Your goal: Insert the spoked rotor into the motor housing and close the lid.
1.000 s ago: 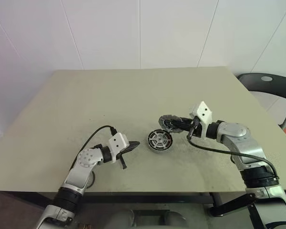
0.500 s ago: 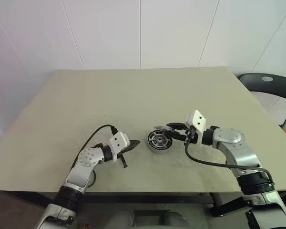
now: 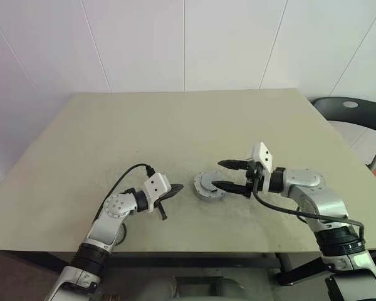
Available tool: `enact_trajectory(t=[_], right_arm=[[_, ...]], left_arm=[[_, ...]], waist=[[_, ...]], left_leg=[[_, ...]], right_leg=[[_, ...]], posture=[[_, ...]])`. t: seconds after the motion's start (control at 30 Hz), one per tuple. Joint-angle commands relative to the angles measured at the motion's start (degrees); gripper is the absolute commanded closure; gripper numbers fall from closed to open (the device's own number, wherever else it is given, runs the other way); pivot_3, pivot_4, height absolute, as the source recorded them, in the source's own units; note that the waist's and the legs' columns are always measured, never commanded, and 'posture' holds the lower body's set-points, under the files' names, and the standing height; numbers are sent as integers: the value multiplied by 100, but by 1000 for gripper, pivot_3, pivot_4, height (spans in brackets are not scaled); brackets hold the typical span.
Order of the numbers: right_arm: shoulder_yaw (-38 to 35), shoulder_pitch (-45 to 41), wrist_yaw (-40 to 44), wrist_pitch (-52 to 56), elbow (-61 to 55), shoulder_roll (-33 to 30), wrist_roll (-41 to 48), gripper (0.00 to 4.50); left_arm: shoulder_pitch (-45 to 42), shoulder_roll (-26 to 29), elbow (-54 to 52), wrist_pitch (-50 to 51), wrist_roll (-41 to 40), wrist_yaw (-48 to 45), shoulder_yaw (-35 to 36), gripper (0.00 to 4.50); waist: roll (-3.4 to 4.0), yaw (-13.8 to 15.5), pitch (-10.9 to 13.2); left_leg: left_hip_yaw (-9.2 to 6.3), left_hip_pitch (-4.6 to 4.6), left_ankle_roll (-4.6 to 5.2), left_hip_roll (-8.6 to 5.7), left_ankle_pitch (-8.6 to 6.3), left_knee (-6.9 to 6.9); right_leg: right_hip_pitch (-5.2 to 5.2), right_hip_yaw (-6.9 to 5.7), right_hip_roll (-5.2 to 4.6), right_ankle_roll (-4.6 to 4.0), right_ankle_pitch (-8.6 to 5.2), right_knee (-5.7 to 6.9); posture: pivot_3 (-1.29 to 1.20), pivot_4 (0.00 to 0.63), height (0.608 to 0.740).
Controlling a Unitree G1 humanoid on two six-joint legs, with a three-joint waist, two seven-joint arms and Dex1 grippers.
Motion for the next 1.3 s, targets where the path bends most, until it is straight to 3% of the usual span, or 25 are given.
enact_trajectory(t=[0.03, 0.13, 0.33, 0.63, 1.3], right_arm=[[-175, -240, -386, -59, 149, 209, -41, 620], [-9, -247, -525, -325, 390, 278, -380, 12], [347, -413, -579, -492, 724, 492, -748, 12], [531, -710, -957, -280, 964, 983, -983, 12], [954, -382, -536, 95, 997, 701, -1244, 12]], left_arm=[[-122, -28, -87, -5, -62, 6, 31, 4500], [-111, -56, -195, 32, -253, -44, 140, 4500], [-32, -13, -548, 391, -895, -212, 475, 4500], [13, 19, -655, 471, -826, -82, 435, 4500], [-27, 102, -518, 487, -596, 31, 351, 4500]], waist=[[0, -6, 0], [0, 3, 0], [0, -15, -1], [0, -2, -1], [-1, -10, -3]], left_leg=[[0, 2, 0, 0, 0, 0], [0, 4, 0, 0, 0, -1], [1, 2, 0, 0, 0, -2], [2, 15, -1, 0, 1, -2], [2, 37, -4, 0, -1, -3]], right_leg=[[0, 1, 0, 0, 0, 1], [0, 0, 0, -1, 0, 2], [-3, 1, 1, 0, 1, 2], [0, 2, 3, -1, 1, 7], [13, 2, 3, -1, 1, 6]], posture=[[0, 0, 740], [0, 0, 740], [0, 0, 740], [0, 0, 740], [0, 0, 740]])
